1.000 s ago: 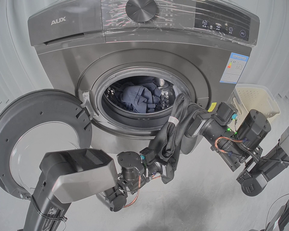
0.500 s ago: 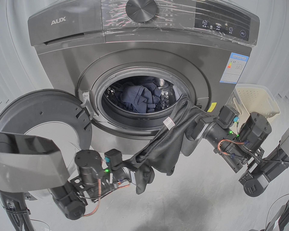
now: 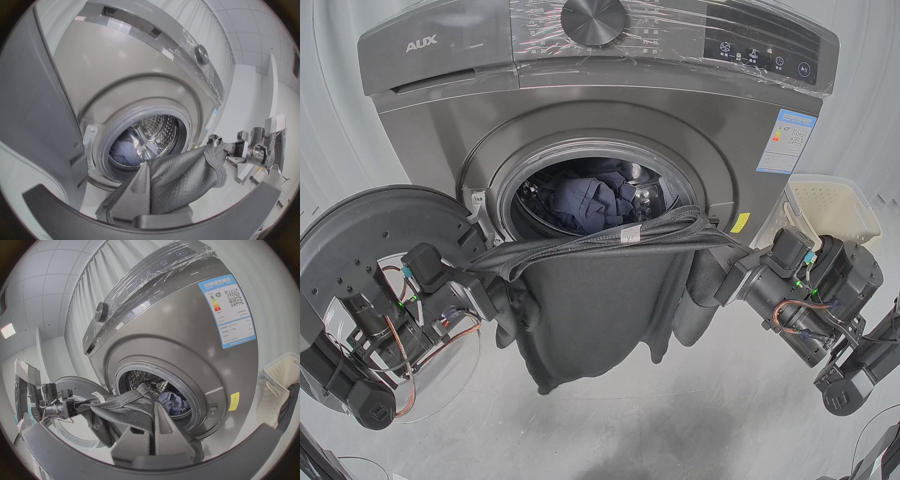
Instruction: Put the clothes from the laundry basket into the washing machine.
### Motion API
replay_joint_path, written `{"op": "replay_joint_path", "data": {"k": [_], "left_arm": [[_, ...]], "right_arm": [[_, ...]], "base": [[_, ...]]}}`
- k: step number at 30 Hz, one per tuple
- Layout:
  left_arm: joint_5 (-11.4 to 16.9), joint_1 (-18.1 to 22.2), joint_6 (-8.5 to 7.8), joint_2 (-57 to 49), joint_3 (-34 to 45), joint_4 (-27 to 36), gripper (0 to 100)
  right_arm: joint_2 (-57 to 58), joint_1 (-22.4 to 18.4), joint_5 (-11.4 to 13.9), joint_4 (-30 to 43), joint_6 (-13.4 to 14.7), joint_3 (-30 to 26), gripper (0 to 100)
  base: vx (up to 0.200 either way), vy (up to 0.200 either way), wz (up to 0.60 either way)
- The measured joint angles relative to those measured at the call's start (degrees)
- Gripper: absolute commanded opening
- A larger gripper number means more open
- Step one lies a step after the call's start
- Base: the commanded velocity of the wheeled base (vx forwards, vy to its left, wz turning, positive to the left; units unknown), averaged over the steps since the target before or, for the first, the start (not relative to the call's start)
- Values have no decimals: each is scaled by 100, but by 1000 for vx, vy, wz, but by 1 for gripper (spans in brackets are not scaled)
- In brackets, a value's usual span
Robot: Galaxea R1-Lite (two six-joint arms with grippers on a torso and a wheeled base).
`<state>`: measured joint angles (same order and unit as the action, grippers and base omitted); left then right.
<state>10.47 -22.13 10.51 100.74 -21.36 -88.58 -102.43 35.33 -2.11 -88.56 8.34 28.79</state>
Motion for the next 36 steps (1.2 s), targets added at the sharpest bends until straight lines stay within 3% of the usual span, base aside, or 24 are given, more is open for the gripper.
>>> {"op": "replay_joint_path", "data": {"k": [14, 36], "left_arm": [[-62, -59, 18, -311, -385, -13, 0], [-55, -146, 55, -725, -463, -5, 0]], "right_arm": [[216, 17, 23, -11, -246, -195, 0], [488, 6, 0, -4, -391, -184, 0]], "base": [[0, 0, 0], [0, 0, 0]]}}
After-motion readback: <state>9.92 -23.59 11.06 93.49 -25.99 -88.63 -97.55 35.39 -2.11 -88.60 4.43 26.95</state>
